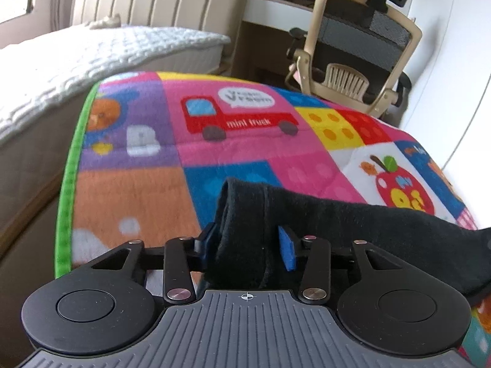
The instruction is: Fold clothes
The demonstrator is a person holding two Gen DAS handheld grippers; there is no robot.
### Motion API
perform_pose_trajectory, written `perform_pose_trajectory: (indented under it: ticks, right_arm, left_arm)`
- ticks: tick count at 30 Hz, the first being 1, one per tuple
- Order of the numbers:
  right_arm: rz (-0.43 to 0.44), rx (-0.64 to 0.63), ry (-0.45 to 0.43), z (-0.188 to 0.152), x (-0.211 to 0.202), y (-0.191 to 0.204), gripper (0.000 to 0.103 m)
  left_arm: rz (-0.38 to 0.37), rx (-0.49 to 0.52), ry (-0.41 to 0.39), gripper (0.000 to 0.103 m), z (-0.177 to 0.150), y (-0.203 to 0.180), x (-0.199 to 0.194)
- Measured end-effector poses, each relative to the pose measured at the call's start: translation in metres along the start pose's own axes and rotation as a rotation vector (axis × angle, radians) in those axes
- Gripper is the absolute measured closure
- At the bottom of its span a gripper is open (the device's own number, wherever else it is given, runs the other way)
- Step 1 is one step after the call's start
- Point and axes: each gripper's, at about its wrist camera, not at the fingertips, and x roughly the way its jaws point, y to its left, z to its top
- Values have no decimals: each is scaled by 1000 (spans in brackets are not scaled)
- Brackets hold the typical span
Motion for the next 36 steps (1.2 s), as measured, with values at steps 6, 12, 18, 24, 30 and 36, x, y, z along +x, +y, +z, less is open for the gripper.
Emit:
perform_pose_trajectory:
  ticks: [6,12,18,24,30,36]
  right_arm:
    - [-35,27,18,6,18,1,76]
    - [-18,95,5,-18,3,-19,53]
    - [2,75,-8,-19,2,-16,33]
    - [29,90,-11,-18,1,-19,23]
    - [34,97,-12,-19,1,-19,18]
    - [32,92,-8,-19,2,-17,14]
  left_arm:
    - [97,-12,-74,46,10,-5,-7]
    - [-8,100,-208,7,-3,-51,-53]
    - [-152,263,-113,5,-20,-140,-13]
    - [-74,398,-175,0,-38,-183,27]
    - [-64,393,-92,0,-38,-184,41]
    - [-84,369,-73,0,-36,-181,45]
